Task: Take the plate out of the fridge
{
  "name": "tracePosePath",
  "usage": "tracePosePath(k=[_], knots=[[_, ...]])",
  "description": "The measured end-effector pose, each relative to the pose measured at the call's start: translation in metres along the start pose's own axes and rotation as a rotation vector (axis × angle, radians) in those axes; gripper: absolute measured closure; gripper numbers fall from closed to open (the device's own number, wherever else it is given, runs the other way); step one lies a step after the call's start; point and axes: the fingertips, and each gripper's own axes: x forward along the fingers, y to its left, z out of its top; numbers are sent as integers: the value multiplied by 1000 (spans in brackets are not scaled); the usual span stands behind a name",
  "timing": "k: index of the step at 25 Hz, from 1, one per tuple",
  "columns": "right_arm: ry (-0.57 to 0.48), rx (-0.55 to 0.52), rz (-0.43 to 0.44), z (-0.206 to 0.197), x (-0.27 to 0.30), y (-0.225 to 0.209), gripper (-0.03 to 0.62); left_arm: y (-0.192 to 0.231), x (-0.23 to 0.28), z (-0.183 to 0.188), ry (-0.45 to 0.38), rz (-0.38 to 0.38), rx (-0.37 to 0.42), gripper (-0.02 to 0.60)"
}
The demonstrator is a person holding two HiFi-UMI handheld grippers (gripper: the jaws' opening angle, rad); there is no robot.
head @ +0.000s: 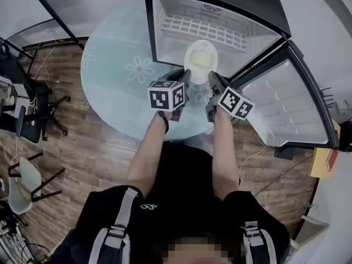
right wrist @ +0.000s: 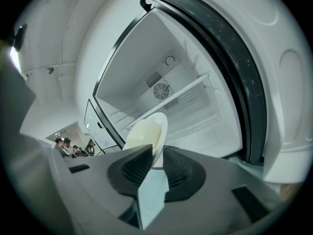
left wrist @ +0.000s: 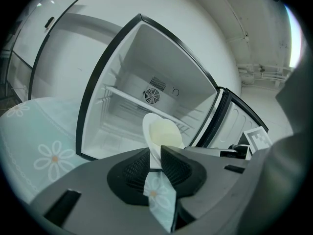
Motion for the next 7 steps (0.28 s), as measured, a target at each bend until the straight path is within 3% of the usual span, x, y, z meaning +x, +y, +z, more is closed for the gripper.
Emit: tracePosePath(k=[7], knots=[[12, -3, -3, -4, 0, 7, 523, 2, -8, 2, 5, 4, 35, 506]])
